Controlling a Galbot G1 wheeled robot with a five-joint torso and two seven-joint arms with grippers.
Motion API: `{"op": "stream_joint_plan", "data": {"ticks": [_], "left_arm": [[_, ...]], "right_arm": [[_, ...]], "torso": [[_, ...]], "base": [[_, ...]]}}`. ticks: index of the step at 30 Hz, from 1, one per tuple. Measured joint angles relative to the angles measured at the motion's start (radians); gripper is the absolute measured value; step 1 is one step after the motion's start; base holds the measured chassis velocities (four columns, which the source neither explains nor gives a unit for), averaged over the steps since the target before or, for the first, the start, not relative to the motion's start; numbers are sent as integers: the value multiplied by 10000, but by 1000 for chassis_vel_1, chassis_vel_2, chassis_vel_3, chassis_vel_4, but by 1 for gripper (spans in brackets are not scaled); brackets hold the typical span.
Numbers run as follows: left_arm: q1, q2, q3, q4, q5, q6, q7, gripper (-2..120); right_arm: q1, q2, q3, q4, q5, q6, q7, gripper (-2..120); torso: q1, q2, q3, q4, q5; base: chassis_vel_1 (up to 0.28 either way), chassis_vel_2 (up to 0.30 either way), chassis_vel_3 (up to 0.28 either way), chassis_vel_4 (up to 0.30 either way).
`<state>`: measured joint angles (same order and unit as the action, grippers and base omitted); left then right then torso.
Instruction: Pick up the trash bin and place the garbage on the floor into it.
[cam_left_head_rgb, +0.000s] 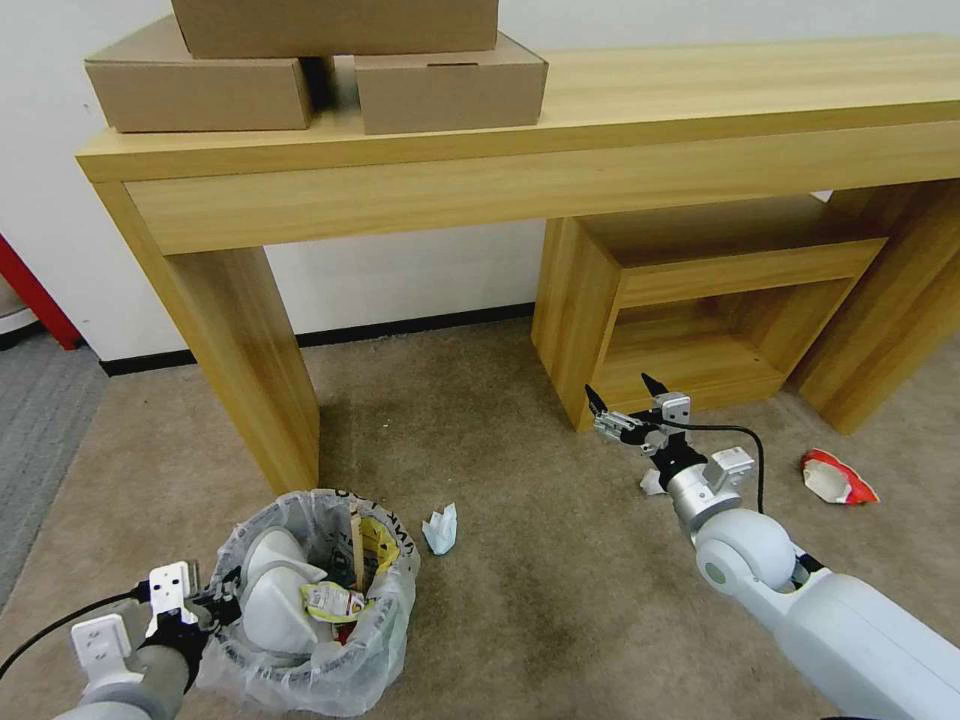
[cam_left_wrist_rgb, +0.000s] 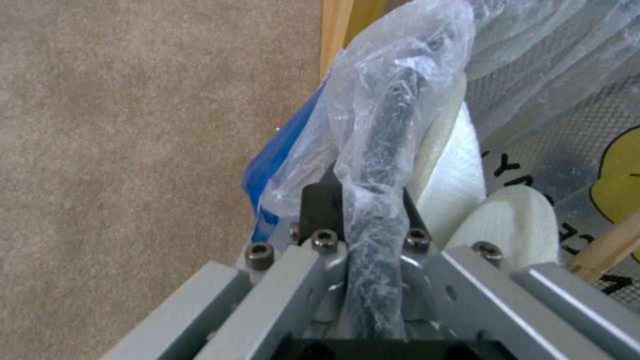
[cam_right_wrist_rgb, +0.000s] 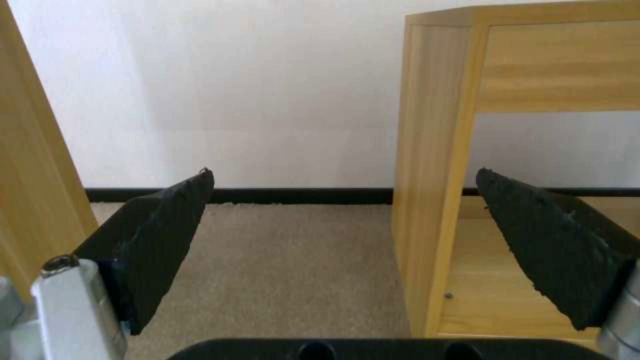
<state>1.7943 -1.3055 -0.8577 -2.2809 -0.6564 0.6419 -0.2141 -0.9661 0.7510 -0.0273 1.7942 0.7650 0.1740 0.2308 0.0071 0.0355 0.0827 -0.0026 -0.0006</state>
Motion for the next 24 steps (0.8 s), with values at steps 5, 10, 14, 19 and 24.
{"op": "stream_joint_plan", "data": {"ticks": [5, 10, 14, 19, 24], "left_arm": [[-57, 5, -3, 98, -1, 8, -7, 1], [-71, -15, -12, 140, -1, 13, -11, 1], [-76, -24, -26, 174, 0, 15, -12, 1], [-129, -104, 12, 281, 58, 18, -16, 1], [-234, -174, 42, 388, 101, 28, -20, 1]], "right_arm": [[198, 113, -293, -44, 150, -72, 45, 100], [310, 217, -437, -47, 251, -190, 111, 100], [407, 325, -608, 22, 577, -447, 222, 100], [540, 563, -1092, 209, 1235, -1211, 459, 100], [848, 876, -1828, 456, 2442, -2363, 1568, 100]], "torso": [[0, 1, 0, 1, -1], [0, 0, 0, 1, -1], [0, 0, 0, 0, -1], [0, 1, 0, 0, 0], [0, 1, 0, 2, -2]], "base": [[0, 0, 0, 0], [0, 0, 0, 0], [0, 0, 0, 0], [0, 0, 0, 0], [0, 0, 0, 0]]}}
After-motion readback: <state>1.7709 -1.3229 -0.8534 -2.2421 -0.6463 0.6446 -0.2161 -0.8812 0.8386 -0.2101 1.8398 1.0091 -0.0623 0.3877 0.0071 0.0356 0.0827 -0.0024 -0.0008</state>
